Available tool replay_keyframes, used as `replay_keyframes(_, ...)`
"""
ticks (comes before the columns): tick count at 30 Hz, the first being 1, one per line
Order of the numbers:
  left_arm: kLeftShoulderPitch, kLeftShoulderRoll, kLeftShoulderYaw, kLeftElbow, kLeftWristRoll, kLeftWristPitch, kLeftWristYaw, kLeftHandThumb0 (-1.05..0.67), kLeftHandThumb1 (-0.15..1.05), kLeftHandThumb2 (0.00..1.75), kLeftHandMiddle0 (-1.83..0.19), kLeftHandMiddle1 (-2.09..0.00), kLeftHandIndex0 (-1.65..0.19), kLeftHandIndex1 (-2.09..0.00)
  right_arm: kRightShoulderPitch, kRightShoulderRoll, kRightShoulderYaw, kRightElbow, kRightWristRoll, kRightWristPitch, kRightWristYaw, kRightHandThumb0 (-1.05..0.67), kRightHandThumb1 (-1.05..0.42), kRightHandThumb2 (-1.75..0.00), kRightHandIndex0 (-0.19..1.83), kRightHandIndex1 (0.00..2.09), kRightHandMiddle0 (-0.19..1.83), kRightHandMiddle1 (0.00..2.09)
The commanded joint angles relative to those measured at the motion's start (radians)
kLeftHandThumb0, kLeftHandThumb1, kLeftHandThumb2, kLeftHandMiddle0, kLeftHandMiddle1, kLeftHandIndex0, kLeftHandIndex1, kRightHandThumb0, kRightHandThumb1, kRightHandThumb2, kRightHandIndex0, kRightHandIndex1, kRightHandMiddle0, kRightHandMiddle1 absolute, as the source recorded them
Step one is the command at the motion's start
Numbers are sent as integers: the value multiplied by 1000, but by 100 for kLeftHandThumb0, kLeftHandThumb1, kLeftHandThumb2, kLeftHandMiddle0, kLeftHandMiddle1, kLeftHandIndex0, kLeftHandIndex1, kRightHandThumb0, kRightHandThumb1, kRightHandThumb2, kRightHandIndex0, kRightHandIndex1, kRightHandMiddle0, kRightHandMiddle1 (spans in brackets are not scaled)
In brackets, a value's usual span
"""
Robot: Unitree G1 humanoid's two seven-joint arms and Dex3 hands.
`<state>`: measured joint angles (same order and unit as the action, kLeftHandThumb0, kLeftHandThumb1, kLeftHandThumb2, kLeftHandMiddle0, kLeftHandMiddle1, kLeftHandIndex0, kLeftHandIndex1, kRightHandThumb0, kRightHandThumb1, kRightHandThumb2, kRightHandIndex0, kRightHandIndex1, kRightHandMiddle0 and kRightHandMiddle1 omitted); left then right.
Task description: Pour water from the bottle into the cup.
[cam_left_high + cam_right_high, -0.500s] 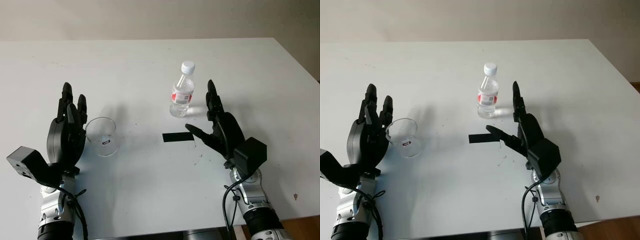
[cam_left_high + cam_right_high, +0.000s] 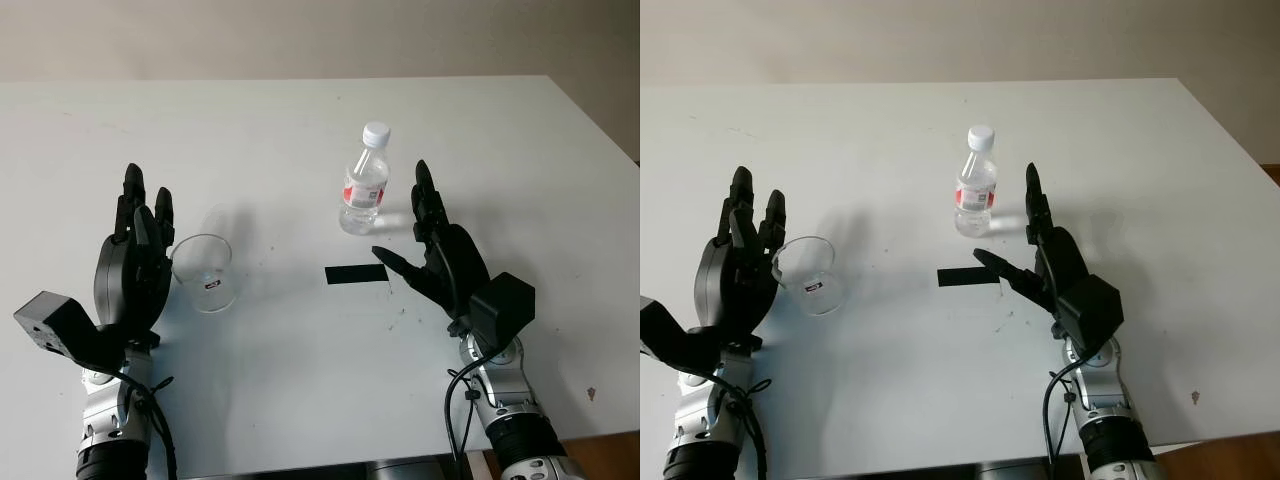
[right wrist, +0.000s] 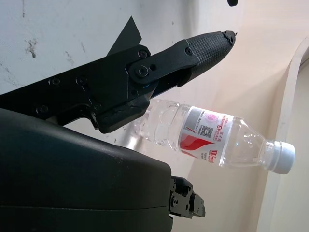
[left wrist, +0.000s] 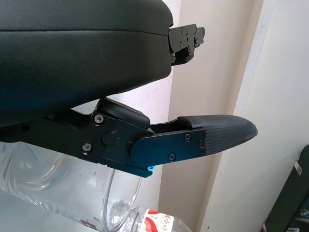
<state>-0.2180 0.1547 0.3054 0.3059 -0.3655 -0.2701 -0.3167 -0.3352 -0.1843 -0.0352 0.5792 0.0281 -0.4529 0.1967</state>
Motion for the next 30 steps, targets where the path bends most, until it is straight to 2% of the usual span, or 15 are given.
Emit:
replay_keyframes(1, -14, 2, 0, 5, -2, 1, 0, -85, 105, 55, 7, 0, 16, 0, -54, -8, -12, 28, -5, 3, -14, -90, -95, -4, -19, 0, -19, 0)
replay_keyframes(4, -19, 4, 1, 15, -3, -1, -4, -85, 105, 56, 7, 0, 17, 0, -154, -24, -16, 91, -38, -2, -48, -92, -95, -5, -19, 0, -19, 0)
replay_keyframes(11, -19, 0, 1, 15, -1, -7, 0, -85, 105, 56, 8, 0, 18, 0, -459, -29, -43, 346, -11, 54, -19, -94, -94, -5, -19, 0, -19, 0)
replay_keyframes(15, -26, -2, 2, 23, -3, -13, -3, -85, 105, 55, 8, 0, 18, 0, -562, -17, -41, 458, -24, 59, -23, -95, -93, -5, -19, 0, -19, 0)
replay_keyframes(20, -22, -8, 1, 22, 0, -21, 1, -85, 105, 55, 8, 0, 17, 0, -620, 3, -29, 532, -39, 68, -17, -94, -94, -6, -19, 0, -19, 0)
replay_keyframes(30, -12, -11, -1, 20, 5, -24, 14, -84, 105, 57, 9, 0, 18, 0, -633, 13, 9, 570, -95, 59, -23, -98, -94, -5, -19, 0, -19, 0)
